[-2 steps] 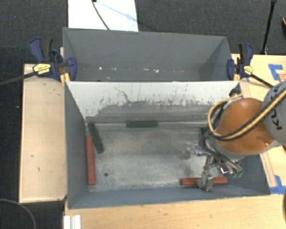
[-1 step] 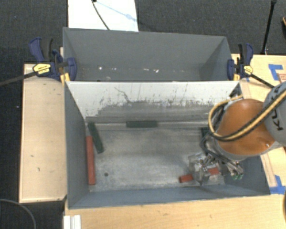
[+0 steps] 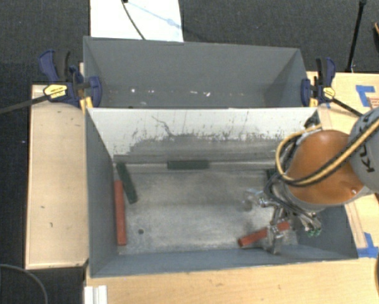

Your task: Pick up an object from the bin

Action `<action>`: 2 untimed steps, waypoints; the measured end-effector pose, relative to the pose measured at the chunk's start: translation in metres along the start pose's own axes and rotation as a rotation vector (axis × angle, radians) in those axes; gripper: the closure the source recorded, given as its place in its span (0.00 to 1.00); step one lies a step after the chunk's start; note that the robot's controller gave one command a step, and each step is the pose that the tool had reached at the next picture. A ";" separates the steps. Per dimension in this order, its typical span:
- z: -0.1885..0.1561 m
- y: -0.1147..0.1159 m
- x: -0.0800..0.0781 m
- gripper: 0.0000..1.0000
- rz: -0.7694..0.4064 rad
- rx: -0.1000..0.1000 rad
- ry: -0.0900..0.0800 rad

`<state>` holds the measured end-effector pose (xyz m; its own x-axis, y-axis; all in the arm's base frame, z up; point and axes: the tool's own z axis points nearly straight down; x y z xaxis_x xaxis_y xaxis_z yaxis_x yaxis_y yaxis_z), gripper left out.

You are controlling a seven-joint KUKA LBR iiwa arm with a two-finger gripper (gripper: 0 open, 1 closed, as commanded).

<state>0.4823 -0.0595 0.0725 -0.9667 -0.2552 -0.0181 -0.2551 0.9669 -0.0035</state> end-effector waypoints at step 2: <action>-0.152 -0.013 -0.024 1.00 -0.023 0.001 0.007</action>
Offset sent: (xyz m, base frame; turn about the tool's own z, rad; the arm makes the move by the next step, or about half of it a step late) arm 0.0000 0.0000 0.0000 0.0000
